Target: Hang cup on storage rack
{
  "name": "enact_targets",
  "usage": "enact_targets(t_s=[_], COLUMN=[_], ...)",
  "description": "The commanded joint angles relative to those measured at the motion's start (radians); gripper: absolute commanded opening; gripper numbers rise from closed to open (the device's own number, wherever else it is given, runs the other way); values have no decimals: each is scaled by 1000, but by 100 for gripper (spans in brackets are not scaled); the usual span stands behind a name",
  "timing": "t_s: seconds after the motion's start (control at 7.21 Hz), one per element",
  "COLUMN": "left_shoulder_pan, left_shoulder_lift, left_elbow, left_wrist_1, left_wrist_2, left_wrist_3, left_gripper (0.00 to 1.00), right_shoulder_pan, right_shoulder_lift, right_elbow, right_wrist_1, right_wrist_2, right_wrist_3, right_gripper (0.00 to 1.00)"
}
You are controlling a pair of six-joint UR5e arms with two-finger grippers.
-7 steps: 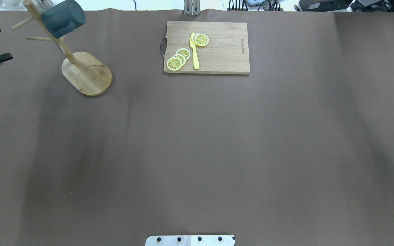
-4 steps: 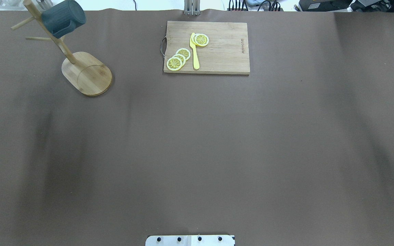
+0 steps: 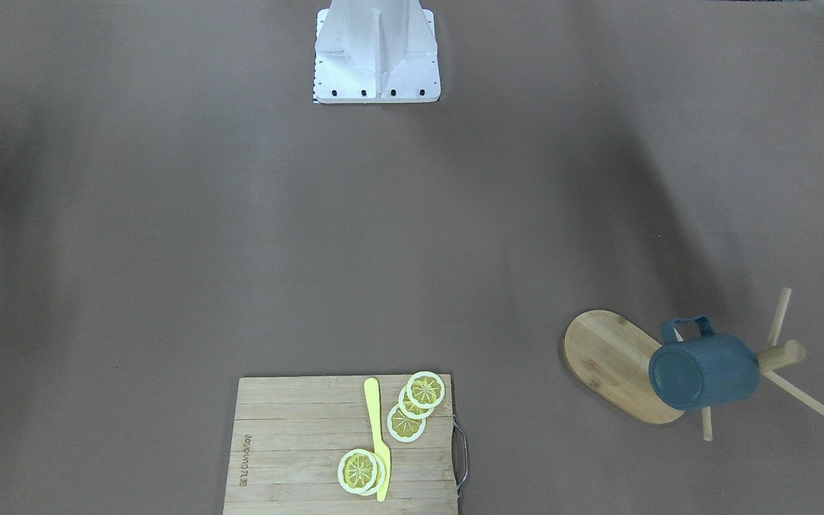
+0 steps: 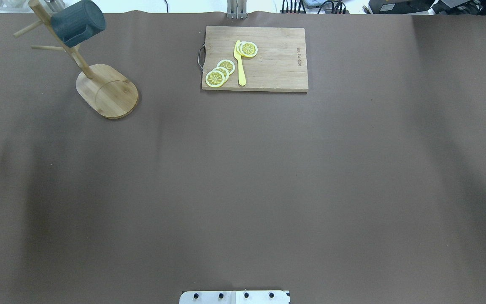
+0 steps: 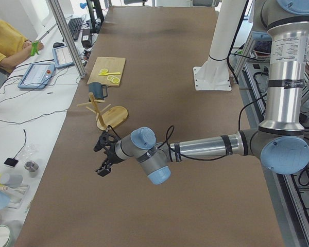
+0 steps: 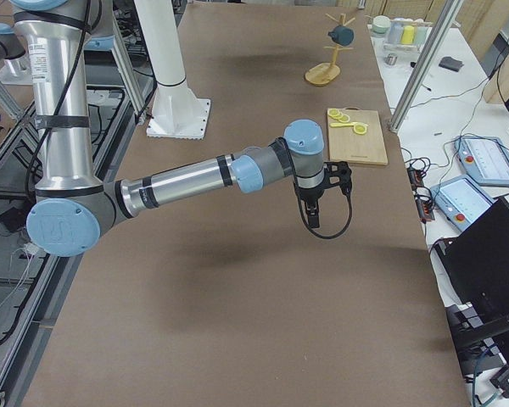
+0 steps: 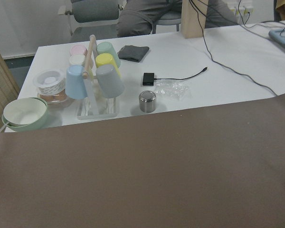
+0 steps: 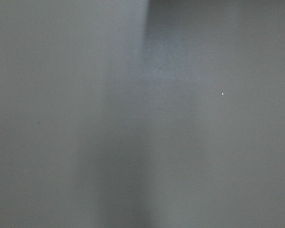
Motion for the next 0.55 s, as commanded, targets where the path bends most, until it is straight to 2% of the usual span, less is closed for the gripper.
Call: enact_targets(t_s=[0.0,0.14,0.42], left_shoulder_pan=[-66,-68,-65], left_shoulder_lift=[-3,-5,24], left_elbow=[-26,-68,-179], left_wrist_1=[274,436,679], left_wrist_2=[-210,-280,-297], left_wrist_3=[102,113,270], left_gripper=[98,98,98], right_shoulder_pan=[70,81,92], right_shoulder_lift=[0,0,-26], right_elbow=[-102,-129,-151], right_wrist_1=[-2,-5,-6], right_wrist_2=[-4,-3,11], right_wrist_3=[-135,-177,-214], right_gripper=[100,100,100])
